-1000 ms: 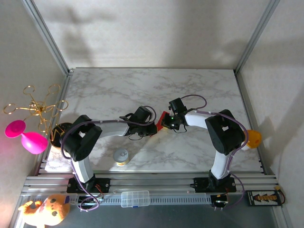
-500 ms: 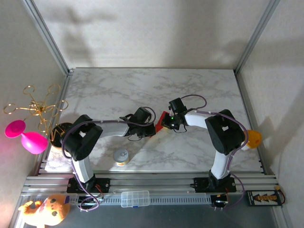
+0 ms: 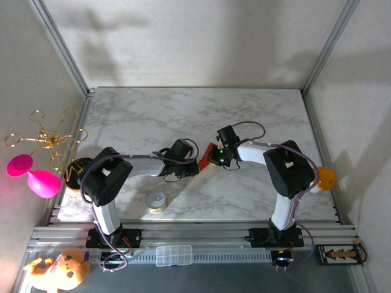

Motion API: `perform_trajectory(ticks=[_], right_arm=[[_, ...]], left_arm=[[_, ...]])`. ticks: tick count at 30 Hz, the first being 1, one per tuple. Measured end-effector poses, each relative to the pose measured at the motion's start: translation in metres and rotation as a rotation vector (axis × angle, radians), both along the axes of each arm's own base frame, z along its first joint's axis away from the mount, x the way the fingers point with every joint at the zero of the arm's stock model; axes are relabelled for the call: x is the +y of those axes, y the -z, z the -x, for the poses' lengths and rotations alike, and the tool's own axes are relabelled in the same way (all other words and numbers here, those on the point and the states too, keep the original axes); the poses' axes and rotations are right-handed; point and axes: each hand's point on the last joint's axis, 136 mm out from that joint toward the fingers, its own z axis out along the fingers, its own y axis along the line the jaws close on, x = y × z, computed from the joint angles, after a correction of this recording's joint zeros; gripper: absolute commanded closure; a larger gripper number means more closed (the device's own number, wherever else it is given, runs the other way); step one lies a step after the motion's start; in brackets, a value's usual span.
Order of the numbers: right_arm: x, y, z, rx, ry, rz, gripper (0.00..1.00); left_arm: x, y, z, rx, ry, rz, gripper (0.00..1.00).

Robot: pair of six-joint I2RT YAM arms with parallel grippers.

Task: Fold a paper plane with a square sheet of paper (pick it up from the middle)
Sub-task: Fold the wing for the fifth time at the center of the table.

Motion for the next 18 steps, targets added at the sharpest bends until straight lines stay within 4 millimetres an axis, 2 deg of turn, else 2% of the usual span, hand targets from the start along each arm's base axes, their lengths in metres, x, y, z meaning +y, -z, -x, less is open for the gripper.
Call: perform_trajectory(ticks=[8,13,18], right_arm=[[0.000,0.000,0.000,0.003,0.000,0.002,0.88],[0.000,0.000,0.000,0.003,0.000,0.001,0.88],[0.000,0.000,0.000,0.003,0.000,0.001,0.88]], left_arm=[[0.009,-0.008,0.004,0.002,0.012,-0.025,0.89],[0.000,-0.030,0.000,-0.029,-0.011,0.059,0.89],[-0.005,-0.027,0.001,-0.017,-0.017,0.086,0.89]])
